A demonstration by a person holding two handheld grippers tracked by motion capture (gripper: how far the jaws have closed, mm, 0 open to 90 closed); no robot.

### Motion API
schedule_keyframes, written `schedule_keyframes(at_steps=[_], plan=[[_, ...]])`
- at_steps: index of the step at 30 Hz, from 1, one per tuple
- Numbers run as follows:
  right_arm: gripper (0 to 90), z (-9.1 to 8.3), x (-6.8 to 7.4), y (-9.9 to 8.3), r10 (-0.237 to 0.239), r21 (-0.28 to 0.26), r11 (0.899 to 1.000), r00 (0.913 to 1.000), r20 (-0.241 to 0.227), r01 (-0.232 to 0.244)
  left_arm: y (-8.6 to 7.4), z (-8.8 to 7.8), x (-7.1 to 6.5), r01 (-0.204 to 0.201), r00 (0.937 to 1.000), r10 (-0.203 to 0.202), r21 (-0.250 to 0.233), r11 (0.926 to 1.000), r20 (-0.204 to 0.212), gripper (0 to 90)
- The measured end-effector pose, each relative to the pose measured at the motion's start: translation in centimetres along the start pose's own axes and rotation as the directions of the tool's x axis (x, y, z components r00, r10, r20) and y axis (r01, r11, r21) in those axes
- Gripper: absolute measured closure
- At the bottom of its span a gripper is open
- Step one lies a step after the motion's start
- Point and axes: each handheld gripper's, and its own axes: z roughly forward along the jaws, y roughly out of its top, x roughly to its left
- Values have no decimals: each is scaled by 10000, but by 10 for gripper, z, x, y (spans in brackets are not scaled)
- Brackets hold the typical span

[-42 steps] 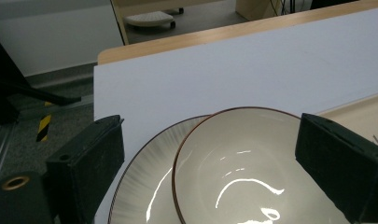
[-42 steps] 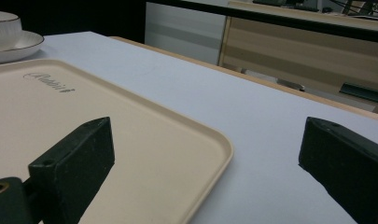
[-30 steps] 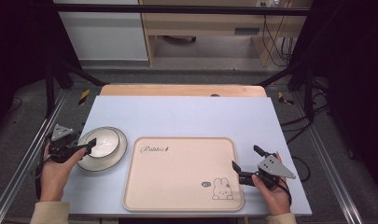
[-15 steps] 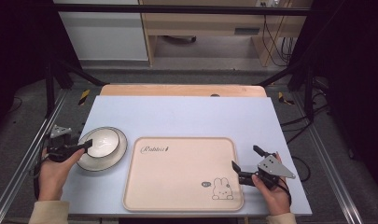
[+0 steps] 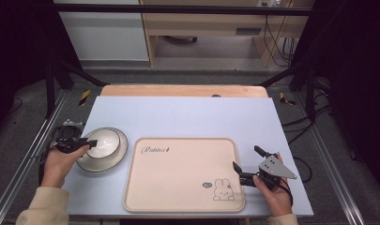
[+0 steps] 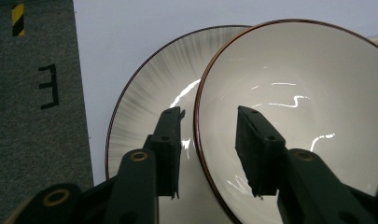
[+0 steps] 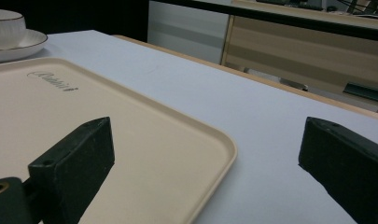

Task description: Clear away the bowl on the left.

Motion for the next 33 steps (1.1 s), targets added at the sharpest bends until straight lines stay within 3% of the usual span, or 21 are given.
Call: schedule_keyframes(at_steps=[6, 18, 27, 33], plan=[[36, 0, 0, 0, -24, 20, 10000, 10000, -34, 24, 3, 3, -1, 36, 9999, -39, 248, 9997, 136, 691], [37, 1, 1, 0, -76, 90, 9999, 9998, -160, 77, 4, 14, 1, -124, 9999, 132, 854, 9963, -78, 764], [38, 0, 1, 0, -38, 114, 9999, 9998, -182, 40, 2, 10, 7, 446, 9979, -468, 485, 9978, 453, 827], [37, 1, 1, 0, -59, 118, 9999, 9998, -180, 61, -1, 3, 9, 781, 9922, -791, 149, 9968, 964, 828]])
